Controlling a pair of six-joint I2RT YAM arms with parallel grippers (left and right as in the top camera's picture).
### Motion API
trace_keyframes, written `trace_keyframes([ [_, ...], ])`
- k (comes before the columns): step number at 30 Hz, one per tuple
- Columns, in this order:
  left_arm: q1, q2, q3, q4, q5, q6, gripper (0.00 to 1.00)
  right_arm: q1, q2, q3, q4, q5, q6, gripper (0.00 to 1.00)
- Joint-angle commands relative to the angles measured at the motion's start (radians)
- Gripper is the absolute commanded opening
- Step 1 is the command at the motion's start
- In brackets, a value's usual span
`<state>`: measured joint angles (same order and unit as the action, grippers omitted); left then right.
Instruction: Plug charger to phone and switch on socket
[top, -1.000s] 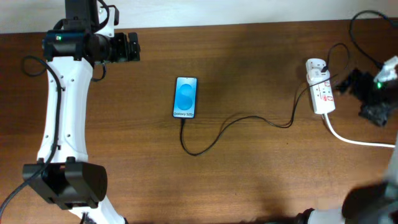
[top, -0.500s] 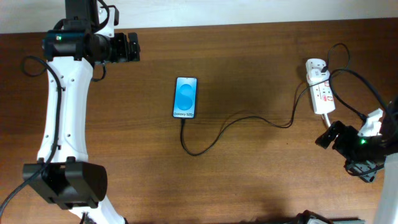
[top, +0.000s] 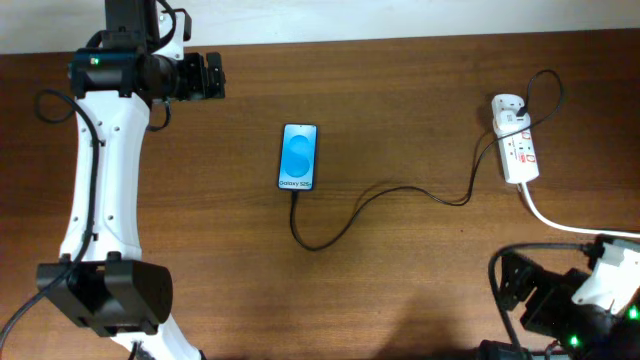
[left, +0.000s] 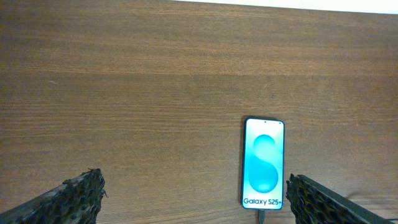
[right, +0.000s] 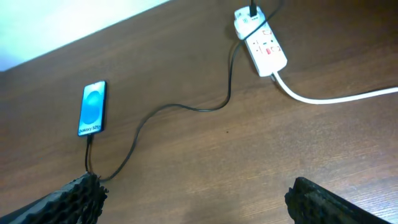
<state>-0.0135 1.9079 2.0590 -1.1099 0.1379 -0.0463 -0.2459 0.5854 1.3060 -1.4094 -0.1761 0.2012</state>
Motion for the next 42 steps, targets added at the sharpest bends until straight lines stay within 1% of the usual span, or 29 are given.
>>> trace_keyframes([
  [1,0.007,0.008,-0.002,0.001,-0.005,0.006,0.99,0.01,-0.031,0.003,-0.014,0.012,-0.01,0.98],
  [3,0.007,0.008,-0.002,0.001,-0.005,0.006,0.99,0.01,-0.031,-0.037,-0.014,0.011,-0.01,0.98],
  [4,0.007,0.008,-0.002,0.001,-0.005,0.006,0.99,0.01,-0.031,-0.092,-0.002,0.008,-0.011,0.98],
  [6,0.007,0.008,-0.002,0.001,-0.005,0.006,0.99,0.01,-0.031,-0.164,0.054,-0.011,-0.011,0.98],
  [8,0.007,0.008,-0.002,0.001,-0.005,0.006,0.99,0.01,-0.031,-0.221,0.119,-0.033,-0.041,0.98],
  [11,0.007,0.008,-0.002,0.001,-0.005,0.006,0.99,0.01,-0.033,-0.225,0.127,-0.039,-0.068,0.98],
  [13,0.007,0.008,-0.002,0.001,-0.005,0.006,0.99,0.016,-0.078,-0.254,0.172,-0.041,-0.074,0.98],
  [15,0.007,0.008,-0.002,0.001,-0.005,0.006,0.99,0.09,-0.167,-0.33,0.268,-0.036,-0.103,0.98],
  [16,0.007,0.008,-0.002,0.001,-0.005,0.006,0.99,0.151,-0.235,-0.399,0.346,-0.029,-0.142,0.99],
  [18,0.007,0.008,-0.002,0.001,-0.005,0.006,0.99,0.215,-0.34,-0.542,0.472,0.004,-0.145,0.98],
  [19,0.007,0.008,-0.002,0.001,-0.005,0.006,0.99,0.216,-0.36,-0.589,0.521,0.005,-0.146,0.98],
  [21,0.007,0.008,-0.002,0.001,-0.005,0.006,0.99,0.217,-0.389,-0.732,0.7,0.007,-0.145,0.98],
  [24,0.007,0.008,-0.002,0.001,-0.005,0.006,0.99,0.241,-0.454,-0.858,0.867,0.012,-0.162,0.98],
  [28,0.007,0.008,-0.002,0.001,-0.005,0.006,0.99,0.267,-0.576,-0.99,1.022,0.012,-0.195,0.98],
  [31,0.007,0.008,-0.002,0.001,-0.005,0.006,0.99,0.277,-0.582,-1.056,1.123,0.017,-0.198,0.98],
  [34,0.007,0.008,-0.002,0.001,-0.005,0.006,0.99,0.309,-0.582,-1.14,1.268,0.084,-0.198,0.98],
  [39,0.007,0.008,-0.002,0.001,-0.005,0.006,0.99,0.311,-0.582,-1.29,1.486,0.084,-0.198,0.98],
  [41,0.007,0.008,-0.002,0.001,-0.005,0.006,0.99,0.311,-0.582,-1.3,1.462,0.09,-0.207,0.98],
  [42,0.007,0.008,-0.002,0.001,-0.005,0.006,0.99,0.311,-0.582,-1.3,1.445,0.092,-0.234,0.98],
])
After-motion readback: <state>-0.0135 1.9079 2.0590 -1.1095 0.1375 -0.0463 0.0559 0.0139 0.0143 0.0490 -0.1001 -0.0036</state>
